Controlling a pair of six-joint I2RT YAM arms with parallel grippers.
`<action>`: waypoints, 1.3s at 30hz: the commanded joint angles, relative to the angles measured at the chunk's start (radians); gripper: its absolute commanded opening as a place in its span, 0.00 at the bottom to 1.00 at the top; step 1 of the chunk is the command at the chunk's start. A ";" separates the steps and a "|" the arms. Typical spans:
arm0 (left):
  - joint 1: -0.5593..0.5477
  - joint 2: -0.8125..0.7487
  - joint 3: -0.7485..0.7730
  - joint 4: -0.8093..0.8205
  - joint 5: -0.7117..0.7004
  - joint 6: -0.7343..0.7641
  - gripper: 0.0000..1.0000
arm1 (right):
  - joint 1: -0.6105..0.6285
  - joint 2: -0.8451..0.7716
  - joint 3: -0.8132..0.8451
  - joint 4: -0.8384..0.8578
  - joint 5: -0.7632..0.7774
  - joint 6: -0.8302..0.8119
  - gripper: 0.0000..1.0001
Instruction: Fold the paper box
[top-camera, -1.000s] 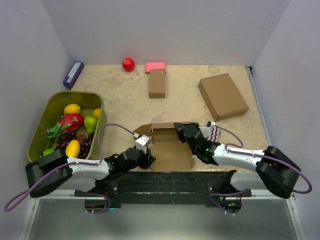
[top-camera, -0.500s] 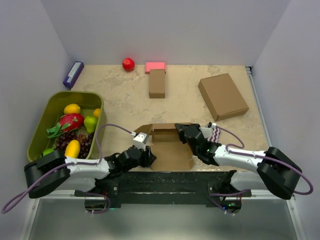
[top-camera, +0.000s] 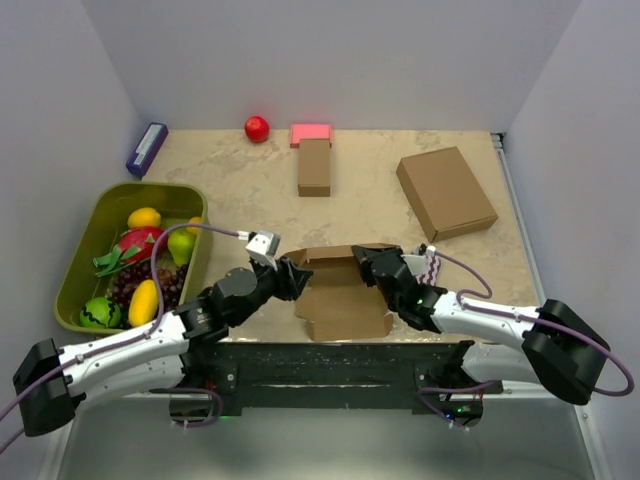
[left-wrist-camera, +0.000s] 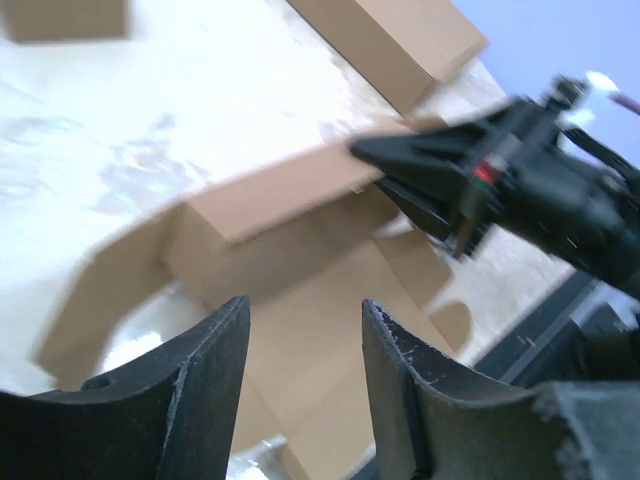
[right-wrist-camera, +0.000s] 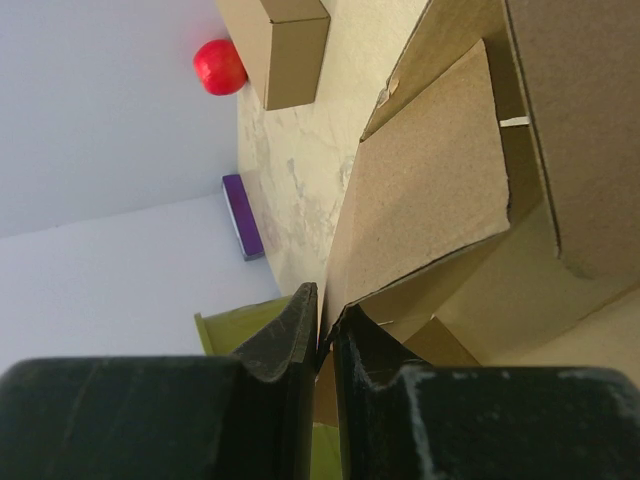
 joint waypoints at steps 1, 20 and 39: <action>0.135 0.013 0.042 -0.044 0.039 0.060 0.50 | 0.000 -0.010 -0.002 -0.009 0.061 -0.018 0.13; 0.190 0.350 0.160 0.007 0.062 0.142 0.21 | 0.000 -0.017 -0.006 0.000 0.054 -0.029 0.13; 0.189 0.396 0.090 0.189 0.149 0.080 0.22 | 0.000 0.001 -0.006 0.015 0.058 -0.043 0.04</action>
